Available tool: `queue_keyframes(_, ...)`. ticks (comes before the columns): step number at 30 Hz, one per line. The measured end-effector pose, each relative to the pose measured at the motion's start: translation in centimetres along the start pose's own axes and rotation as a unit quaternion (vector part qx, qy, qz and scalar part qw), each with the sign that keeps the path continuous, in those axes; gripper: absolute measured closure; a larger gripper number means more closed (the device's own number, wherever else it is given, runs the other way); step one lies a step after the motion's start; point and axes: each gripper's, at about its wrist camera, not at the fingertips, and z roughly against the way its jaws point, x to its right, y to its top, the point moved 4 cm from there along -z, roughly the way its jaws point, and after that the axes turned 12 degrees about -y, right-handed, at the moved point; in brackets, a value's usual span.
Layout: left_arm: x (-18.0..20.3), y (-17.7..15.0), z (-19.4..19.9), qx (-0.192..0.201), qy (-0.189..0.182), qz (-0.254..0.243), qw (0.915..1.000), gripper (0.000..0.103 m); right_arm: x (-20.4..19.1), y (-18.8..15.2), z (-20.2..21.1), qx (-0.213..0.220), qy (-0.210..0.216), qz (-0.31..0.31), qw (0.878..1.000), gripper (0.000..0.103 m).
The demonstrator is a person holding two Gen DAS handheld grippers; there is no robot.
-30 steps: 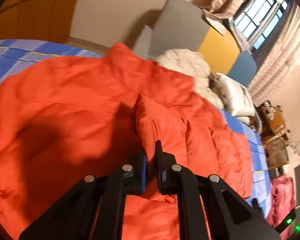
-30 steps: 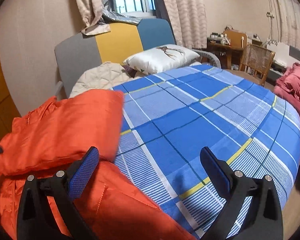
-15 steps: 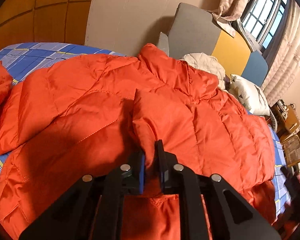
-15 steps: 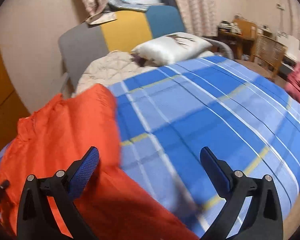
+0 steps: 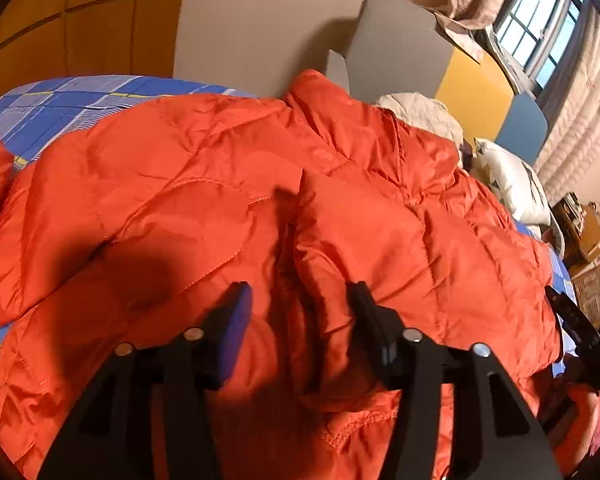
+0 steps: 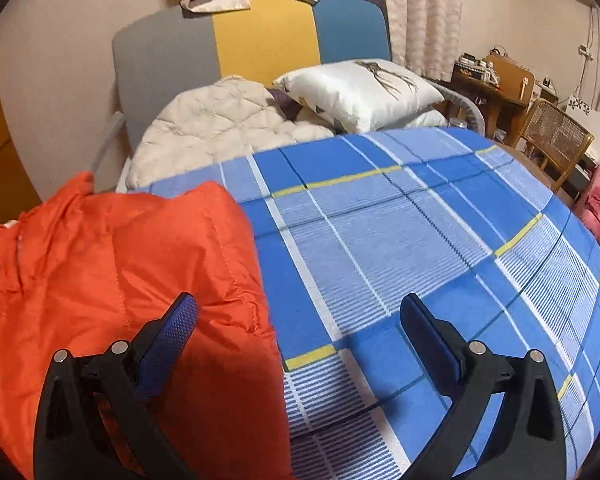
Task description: Fold large clothes
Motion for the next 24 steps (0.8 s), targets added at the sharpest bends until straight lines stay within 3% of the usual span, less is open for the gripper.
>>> queue_keyframes(3,0.0,-0.2,0.3,0.001,-0.012,0.006,0.9999,0.038,0.0,-0.1,-0.5,-0.007,-0.009,-0.001,1.0,0.003)
queue_keyframes(5,0.1,-0.4,1.0,0.004,-0.018,0.0,0.9998,0.023,0.1,0.1,-0.3,-0.006,-0.011,-0.001,1.0,0.003)
queue_keyframes(7,0.1,-0.7,2.2,0.009,-0.029,-0.003,0.9995,0.018,0.5,0.3,0.6,0.003,-0.014,0.001,1.0,0.003)
queue_keyframes(11,-0.9,-0.7,5.6,0.032,-0.054,0.013,0.9979,0.011,1.5,-0.1,3.8,0.035,0.001,-0.003,0.999,0.003)
queue_keyframes(16,-4.0,0.0,10.9,0.088,-0.062,0.05,0.9929,0.008,1.9,-2.9,7.7,0.041,0.06,0.003,0.997,0.003)
queue_keyframes(20,-9.0,-0.4,15.8,0.156,-0.043,0.114,0.9802,0.008,2.2,-5.1,9.5,0.041,0.079,0.0,0.996,0.003)
queue_keyframes(23,-14.1,-1.5,18.7,0.201,-0.016,0.189,0.9611,0.005,1.9,-6.1,9.9,0.053,0.033,0.019,0.998,0.003)
queue_keyframes(24,-16.2,-2.0,19.5,0.22,-0.015,0.225,0.9491,0.003,1.9,-6.3,9.8,0.054,0.022,0.021,0.998,0.003)
